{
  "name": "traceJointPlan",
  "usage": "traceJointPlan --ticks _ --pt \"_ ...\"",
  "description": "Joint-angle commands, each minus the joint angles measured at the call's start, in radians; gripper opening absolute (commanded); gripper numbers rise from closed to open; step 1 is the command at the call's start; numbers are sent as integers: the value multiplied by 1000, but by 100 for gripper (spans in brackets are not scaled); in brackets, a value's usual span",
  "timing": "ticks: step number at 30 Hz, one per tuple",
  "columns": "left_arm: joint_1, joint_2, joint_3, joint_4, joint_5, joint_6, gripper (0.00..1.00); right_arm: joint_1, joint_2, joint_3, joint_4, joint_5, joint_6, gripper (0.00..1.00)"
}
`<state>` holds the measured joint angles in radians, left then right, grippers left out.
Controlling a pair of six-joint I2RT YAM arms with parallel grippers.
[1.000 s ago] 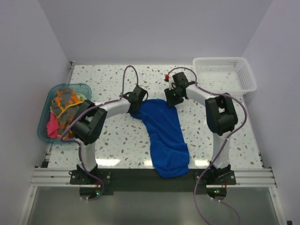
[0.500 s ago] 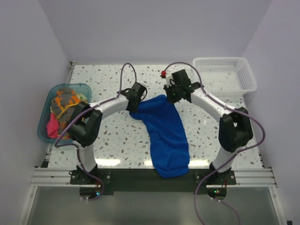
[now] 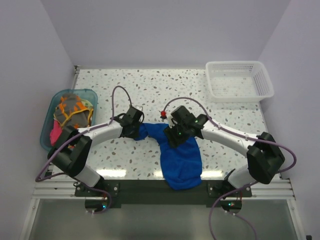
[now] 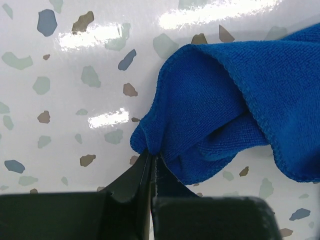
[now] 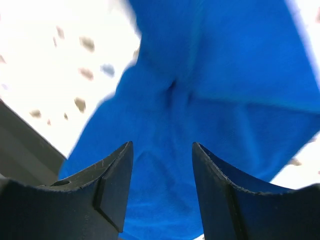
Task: Fold and stack the towels
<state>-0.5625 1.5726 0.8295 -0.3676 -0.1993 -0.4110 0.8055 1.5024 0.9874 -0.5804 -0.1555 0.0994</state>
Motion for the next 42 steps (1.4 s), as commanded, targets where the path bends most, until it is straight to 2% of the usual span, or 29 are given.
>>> traceJointPlan --ticks 1,4,11,18,27,35,40,42 --pt "7 -26 -55 21 21 -37 0 -69 -21 98 46 40 68 54" --pt "7 -43 -59 21 8 -46 0 -104 37 126 137 5 91 53" --pt "7 -40 -50 25 8 -51 0 -143 224 229 197 -145 77 52" --pt "6 -43 -47 15 0 -49 0 -144 331 252 238 -254 92 52" --pt "7 -42 -38 1 -12 -46 0 -144 298 241 246 -314 99 35" --pt "6 -33 -30 -7 -15 -49 0 -144 305 240 257 -340 95 14" --pt "7 -31 -18 -10 -29 -51 0 -146 291 247 240 -299 76 0" --pt "6 -34 -6 -23 -48 -43 0 -150 269 261 220 -265 65 0"
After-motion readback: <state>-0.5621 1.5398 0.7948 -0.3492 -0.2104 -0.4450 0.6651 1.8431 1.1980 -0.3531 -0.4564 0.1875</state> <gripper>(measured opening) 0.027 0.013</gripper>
